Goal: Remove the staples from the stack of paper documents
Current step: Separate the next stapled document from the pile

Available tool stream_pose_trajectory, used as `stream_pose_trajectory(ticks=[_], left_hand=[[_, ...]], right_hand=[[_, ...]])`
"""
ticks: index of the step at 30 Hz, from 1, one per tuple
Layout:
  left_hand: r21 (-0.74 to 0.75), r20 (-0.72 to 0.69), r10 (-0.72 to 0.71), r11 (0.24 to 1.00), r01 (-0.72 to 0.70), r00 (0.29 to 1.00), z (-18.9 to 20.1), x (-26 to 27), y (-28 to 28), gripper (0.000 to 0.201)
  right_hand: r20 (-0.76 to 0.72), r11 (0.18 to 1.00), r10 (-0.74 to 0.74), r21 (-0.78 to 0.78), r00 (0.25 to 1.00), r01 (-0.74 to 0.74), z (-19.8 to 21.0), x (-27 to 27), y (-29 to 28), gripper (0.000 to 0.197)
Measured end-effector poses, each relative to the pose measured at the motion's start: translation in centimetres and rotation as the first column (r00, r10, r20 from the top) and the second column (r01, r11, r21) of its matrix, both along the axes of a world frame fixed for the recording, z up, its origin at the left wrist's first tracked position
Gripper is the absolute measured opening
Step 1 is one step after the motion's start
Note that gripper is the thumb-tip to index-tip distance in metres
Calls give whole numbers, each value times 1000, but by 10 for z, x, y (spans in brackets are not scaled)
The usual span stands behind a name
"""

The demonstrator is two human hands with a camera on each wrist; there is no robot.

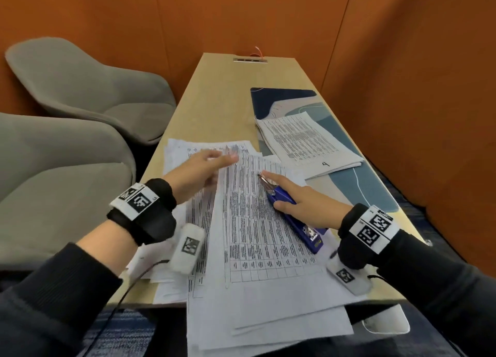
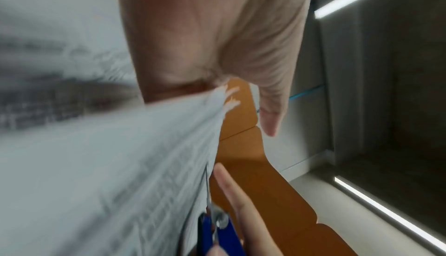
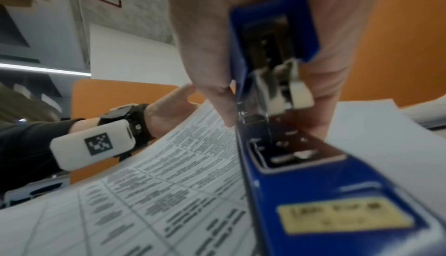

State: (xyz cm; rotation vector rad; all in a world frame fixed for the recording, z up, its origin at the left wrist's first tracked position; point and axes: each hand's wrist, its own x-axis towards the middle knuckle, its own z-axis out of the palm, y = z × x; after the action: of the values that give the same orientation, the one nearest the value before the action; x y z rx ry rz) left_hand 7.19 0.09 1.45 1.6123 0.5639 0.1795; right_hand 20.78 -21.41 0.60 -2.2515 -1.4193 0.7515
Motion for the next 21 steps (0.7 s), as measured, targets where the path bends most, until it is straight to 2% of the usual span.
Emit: stream_pose_trajectory(ticks=[2, 5, 9, 13, 21], left_hand=[[-195, -6, -94, 977, 91, 996, -3, 2, -16, 67], [-348, 11, -100, 933, 97, 995, -6, 10, -34, 37], [-274, -75, 4, 961, -25, 997, -13, 16, -44, 29], [-201, -75, 88, 974, -102, 993, -12, 19, -47, 19], [-112, -60, 56, 992, -62, 997, -9, 29, -66, 12]], right_hand=[[9, 1000, 4, 3, 1000, -4, 1, -5, -1, 67], [28, 1000, 5, -6, 1000, -5, 2, -12, -4, 67], [135, 1000, 11, -13, 991, -9, 6, -16, -7, 65], [148, 998, -9, -68, 989, 19, 7, -8, -18, 65], [134, 996, -34, -73, 990, 44, 11, -4, -33, 65]])
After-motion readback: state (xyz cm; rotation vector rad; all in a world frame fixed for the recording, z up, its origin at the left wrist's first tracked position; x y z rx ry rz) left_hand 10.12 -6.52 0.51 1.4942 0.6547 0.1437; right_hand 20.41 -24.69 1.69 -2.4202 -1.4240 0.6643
